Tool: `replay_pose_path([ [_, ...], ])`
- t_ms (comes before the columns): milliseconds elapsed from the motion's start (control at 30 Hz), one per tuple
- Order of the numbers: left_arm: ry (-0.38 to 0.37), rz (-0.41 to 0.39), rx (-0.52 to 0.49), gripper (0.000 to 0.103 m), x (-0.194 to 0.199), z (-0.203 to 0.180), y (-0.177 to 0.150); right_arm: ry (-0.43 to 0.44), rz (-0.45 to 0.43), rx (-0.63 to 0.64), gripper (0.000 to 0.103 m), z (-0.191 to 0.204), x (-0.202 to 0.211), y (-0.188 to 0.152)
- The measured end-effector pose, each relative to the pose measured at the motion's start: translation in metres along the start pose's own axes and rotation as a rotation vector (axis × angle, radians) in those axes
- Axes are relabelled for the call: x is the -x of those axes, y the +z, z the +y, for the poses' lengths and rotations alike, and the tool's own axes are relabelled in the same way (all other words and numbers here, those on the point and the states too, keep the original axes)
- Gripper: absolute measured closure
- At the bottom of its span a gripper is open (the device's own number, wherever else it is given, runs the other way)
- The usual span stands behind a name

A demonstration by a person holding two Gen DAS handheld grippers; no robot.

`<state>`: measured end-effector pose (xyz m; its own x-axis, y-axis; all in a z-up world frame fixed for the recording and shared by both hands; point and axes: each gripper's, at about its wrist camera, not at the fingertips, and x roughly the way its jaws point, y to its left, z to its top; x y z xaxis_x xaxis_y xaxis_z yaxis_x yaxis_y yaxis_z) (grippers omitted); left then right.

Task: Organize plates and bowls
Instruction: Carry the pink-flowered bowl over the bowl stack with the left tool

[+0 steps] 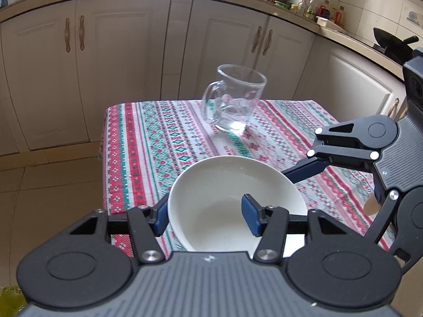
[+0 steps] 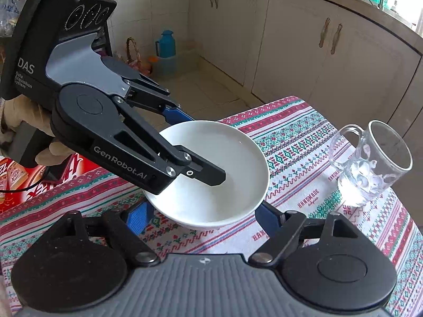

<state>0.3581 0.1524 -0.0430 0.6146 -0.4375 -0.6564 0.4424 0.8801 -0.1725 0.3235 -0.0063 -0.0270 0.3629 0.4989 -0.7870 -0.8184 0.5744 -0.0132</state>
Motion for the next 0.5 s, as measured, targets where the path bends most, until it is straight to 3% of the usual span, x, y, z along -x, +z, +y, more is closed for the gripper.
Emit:
replay_pose_path([
  [500, -0.011, -0.025, -0.076, 0.048, 0.051, -0.073, -0.001, -0.035, -0.04, -0.043, 0.016, 0.032, 0.082, -0.029],
])
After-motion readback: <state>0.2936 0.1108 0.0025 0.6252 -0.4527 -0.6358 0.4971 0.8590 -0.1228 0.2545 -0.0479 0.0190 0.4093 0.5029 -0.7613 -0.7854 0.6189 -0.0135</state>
